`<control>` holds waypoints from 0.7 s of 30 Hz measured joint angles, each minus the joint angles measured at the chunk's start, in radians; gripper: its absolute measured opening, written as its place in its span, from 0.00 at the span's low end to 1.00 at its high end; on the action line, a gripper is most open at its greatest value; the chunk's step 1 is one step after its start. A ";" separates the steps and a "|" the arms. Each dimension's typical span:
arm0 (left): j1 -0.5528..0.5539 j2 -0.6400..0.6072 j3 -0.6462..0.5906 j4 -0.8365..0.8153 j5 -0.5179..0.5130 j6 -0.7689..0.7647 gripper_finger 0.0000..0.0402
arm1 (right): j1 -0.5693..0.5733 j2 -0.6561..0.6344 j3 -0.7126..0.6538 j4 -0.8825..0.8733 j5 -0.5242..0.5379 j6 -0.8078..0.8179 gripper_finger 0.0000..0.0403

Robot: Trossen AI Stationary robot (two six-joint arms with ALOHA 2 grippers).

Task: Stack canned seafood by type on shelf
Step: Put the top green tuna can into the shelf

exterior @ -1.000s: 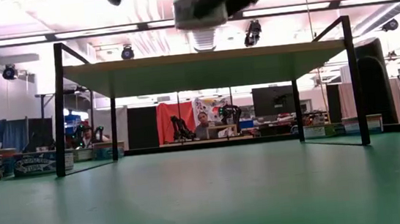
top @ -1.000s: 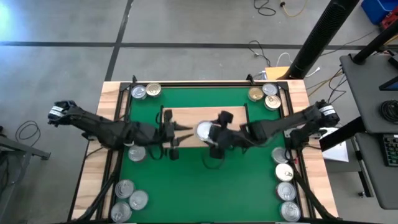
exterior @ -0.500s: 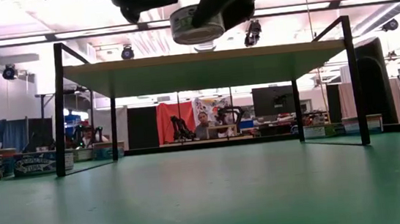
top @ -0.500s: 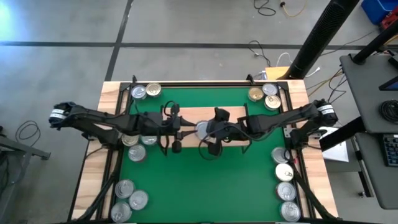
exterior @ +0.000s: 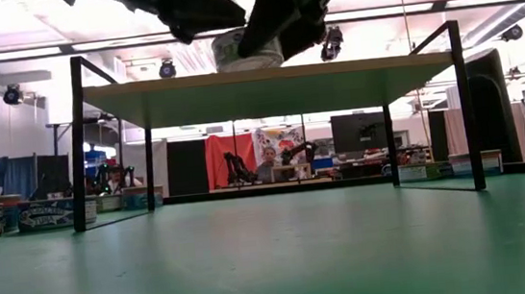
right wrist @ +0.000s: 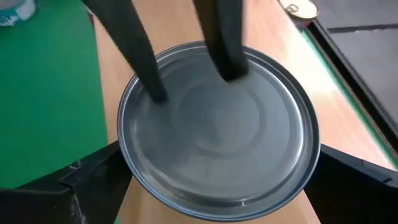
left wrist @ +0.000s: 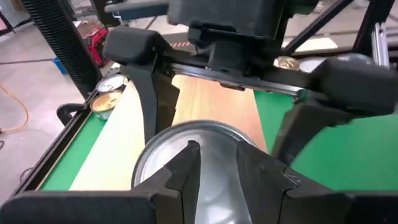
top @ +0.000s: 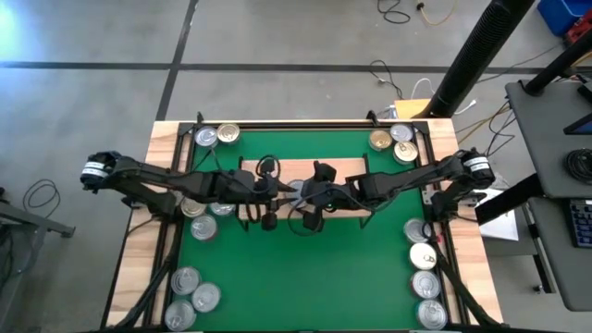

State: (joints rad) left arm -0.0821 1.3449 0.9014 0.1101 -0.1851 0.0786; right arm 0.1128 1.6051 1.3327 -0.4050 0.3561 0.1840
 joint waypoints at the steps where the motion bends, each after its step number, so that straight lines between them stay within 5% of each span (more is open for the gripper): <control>1: 0.002 0.011 0.015 -0.002 0.014 0.012 0.23 | -0.001 0.000 -0.001 -0.008 -0.001 0.006 0.99; 21: 0.028 0.160 0.075 -0.104 0.038 0.058 0.23 | -0.006 0.026 0.007 -0.086 -0.039 0.121 0.99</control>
State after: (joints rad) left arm -0.0540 1.5050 0.9760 0.0060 -0.1471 0.1363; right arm 0.1071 1.6306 1.3394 -0.4912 0.3167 0.3050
